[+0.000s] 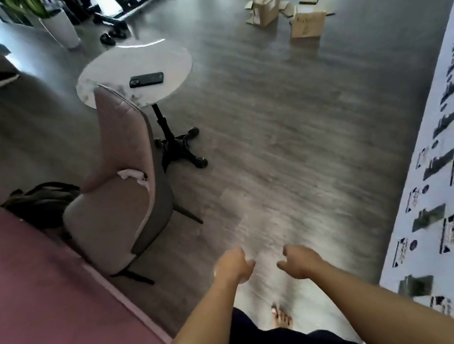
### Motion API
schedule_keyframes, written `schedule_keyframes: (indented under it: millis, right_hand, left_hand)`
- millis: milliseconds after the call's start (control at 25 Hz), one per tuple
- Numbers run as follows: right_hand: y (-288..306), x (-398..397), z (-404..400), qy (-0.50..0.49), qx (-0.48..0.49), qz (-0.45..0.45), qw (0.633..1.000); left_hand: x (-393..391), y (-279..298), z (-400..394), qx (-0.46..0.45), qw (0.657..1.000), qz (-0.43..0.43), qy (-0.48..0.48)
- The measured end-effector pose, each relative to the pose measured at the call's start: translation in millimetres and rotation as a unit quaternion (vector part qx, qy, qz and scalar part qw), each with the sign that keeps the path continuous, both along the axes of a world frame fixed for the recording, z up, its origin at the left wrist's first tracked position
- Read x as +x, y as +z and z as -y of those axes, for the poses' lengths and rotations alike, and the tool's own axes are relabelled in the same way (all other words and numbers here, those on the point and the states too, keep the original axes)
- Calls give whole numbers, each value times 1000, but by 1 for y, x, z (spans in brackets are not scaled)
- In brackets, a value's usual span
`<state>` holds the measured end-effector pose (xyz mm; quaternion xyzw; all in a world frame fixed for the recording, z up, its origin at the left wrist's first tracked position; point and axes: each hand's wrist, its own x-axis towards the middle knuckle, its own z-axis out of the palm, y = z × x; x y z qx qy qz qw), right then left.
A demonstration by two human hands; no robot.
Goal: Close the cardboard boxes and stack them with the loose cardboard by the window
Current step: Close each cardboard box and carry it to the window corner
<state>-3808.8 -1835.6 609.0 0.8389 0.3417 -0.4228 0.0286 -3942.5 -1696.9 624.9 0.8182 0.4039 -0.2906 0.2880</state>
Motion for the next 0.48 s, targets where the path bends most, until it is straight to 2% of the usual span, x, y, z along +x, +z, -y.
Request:
schedule_keyframes:
  millis: [120, 320, 480]
  right_hand:
    - [-5, 54, -41, 5, -15, 9, 1000]
    - [-21, 151, -128, -9, -38, 11, 999]
    - [-1, 229, -205, -54, -26, 10, 998]
  left_hand:
    - [52, -2, -41, -8, 1000, -5, 8]
    - [152, -22, -132, -18, 999, 0, -32]
    - [241, -18, -216, -7, 997, -7, -72]
